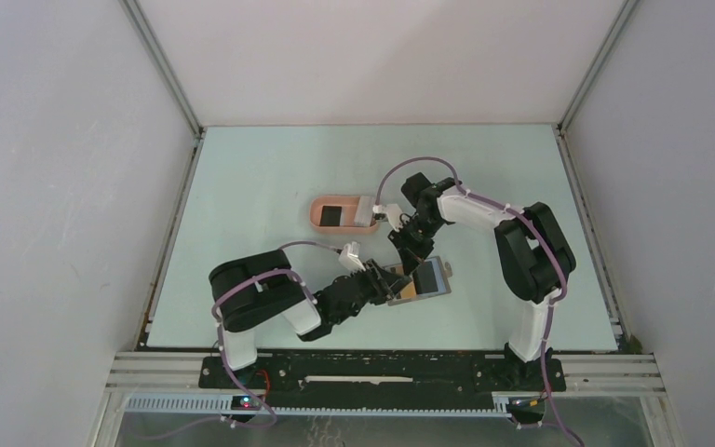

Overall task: Put the credit cards into the card holder
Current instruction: Insert the credit card into the card holder.

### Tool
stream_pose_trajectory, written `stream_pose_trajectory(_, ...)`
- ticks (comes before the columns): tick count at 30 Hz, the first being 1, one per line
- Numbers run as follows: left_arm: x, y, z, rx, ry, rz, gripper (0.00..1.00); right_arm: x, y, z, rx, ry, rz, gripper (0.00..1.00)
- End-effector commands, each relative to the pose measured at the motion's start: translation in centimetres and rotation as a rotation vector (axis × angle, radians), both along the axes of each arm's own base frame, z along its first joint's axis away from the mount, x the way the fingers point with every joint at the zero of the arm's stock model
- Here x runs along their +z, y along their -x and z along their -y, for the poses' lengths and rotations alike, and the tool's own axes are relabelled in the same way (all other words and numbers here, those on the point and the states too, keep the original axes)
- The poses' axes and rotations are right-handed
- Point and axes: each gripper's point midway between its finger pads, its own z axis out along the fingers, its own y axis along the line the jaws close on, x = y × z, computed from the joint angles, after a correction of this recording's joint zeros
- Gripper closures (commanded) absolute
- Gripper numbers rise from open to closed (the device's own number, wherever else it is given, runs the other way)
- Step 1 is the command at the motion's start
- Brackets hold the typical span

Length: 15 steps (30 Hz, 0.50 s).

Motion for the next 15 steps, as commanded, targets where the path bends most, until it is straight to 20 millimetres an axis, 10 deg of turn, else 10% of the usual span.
stream_pose_trajectory(1, -1.6, -0.4, -1.3, 0.013, -0.096, 0.008, 0.62, 0.5, -0.6, -0.7, -0.017, -0.017, 0.023, 0.82)
stream_pose_trajectory(15, -5.1, -0.4, -3.2, 0.043, -0.197, -0.085, 0.89, -1.9, -0.6, 0.1, -0.022, 0.074, 0.009, 0.82)
